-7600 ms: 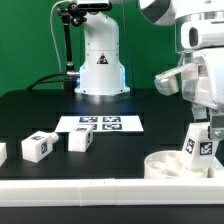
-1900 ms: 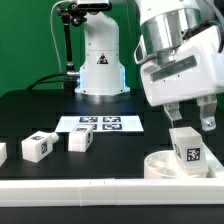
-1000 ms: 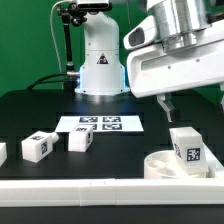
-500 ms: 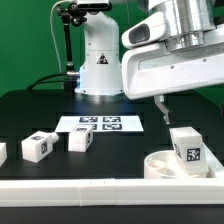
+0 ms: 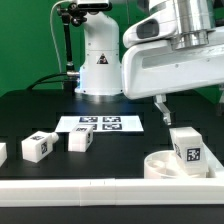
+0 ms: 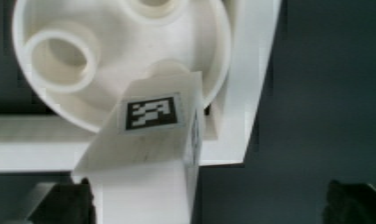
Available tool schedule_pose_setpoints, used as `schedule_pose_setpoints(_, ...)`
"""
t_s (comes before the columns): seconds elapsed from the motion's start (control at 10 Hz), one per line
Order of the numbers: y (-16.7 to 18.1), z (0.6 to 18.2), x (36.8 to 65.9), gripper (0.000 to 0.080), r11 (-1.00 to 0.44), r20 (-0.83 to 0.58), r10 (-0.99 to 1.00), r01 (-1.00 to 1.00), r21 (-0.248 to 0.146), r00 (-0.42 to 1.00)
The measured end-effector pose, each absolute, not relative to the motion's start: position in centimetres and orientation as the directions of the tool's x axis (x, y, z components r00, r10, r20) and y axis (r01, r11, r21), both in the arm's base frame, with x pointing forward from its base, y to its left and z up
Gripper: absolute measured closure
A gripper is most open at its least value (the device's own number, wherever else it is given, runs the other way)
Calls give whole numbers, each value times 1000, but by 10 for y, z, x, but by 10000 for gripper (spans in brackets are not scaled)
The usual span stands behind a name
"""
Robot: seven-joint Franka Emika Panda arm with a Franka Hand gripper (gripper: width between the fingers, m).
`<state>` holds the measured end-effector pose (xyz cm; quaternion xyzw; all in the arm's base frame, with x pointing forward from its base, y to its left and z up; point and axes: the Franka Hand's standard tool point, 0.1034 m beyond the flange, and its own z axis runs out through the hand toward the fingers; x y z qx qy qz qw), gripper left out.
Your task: Assemble stool
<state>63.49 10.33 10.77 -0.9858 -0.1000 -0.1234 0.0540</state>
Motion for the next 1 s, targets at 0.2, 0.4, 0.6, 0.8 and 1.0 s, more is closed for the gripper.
schedule_pose_setpoints(0.2, 102, 106, 634, 150, -908, 251, 403, 419, -8, 880)
schedule_pose_setpoints(0.4, 100, 105, 635, 150, -851, 245, 514, 524, 32, 822)
schedule_pose_setpoints(0.6, 97, 105, 635, 150, -787, 236, 609, 613, 65, 757)
schedule_pose_setpoints(0.8, 95, 106, 635, 150, -666, 202, 742, 738, 111, 639)
schedule_pose_setpoints(1.0, 97, 108, 645, 150, -446, 131, 894, 880, 162, 429)
